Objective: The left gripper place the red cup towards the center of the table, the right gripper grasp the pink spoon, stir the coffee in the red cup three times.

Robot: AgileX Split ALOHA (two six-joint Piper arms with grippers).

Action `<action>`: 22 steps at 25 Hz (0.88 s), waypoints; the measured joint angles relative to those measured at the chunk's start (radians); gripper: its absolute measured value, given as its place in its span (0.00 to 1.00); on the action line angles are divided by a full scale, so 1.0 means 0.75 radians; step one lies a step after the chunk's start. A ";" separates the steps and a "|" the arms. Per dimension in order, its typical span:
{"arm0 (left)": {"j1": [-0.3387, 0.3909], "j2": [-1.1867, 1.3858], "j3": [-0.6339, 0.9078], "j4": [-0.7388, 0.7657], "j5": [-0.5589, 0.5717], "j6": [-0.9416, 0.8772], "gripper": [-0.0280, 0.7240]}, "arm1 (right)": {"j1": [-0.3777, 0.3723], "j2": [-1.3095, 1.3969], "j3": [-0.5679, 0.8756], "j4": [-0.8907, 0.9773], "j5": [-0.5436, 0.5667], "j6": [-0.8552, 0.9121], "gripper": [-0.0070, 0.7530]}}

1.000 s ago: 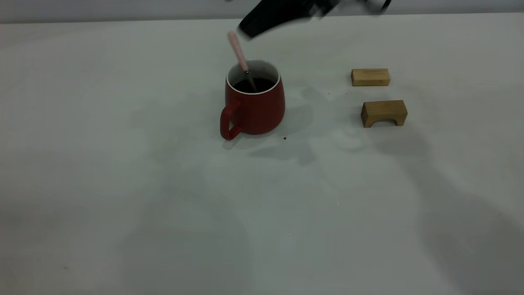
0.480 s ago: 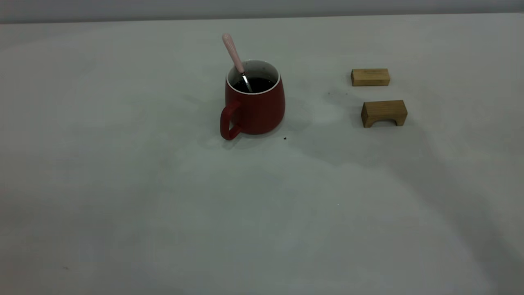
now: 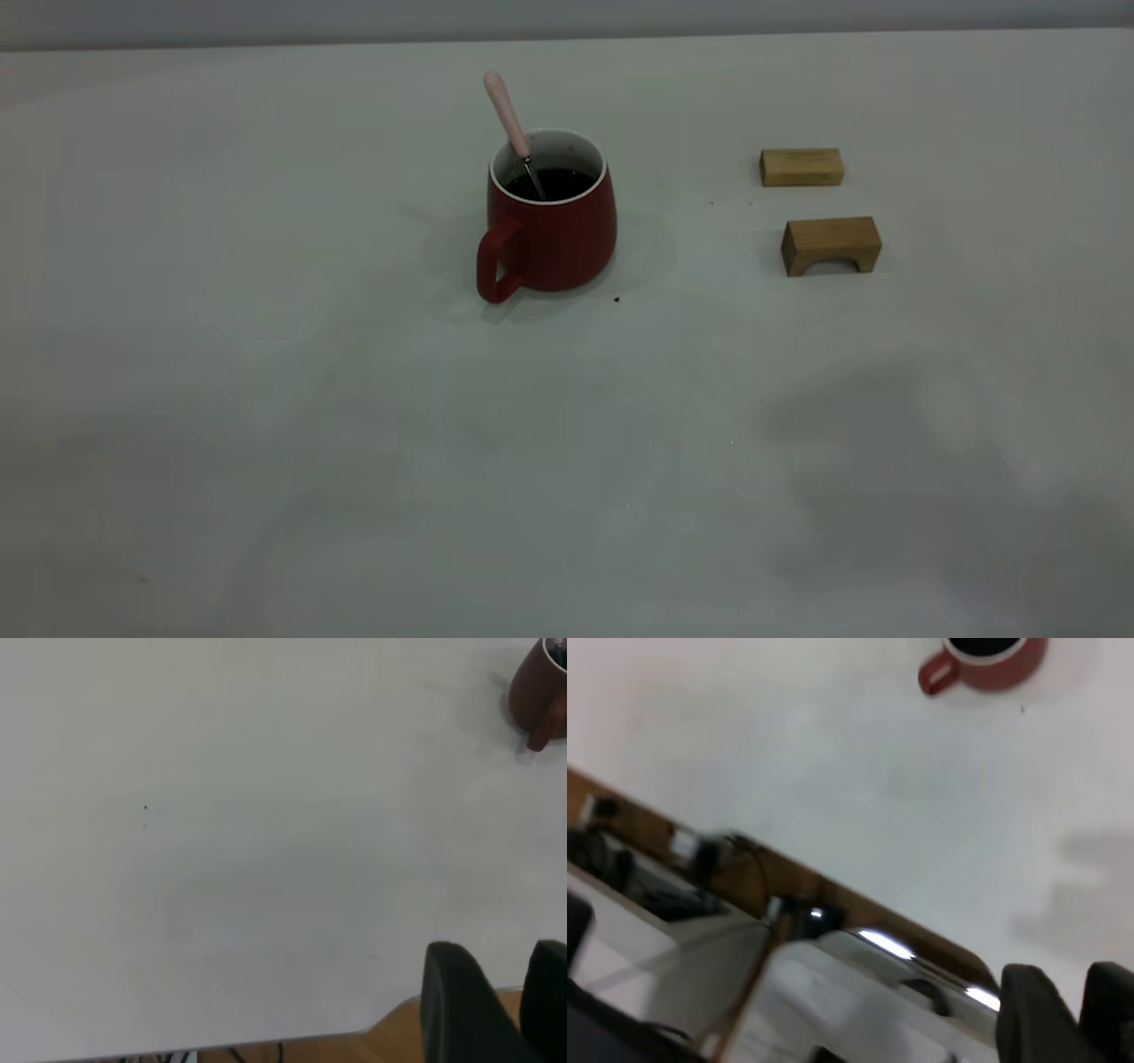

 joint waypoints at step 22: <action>0.000 0.000 0.000 0.000 0.000 0.000 0.37 | -0.464 -1.459 1.038 -0.410 -0.079 0.007 0.25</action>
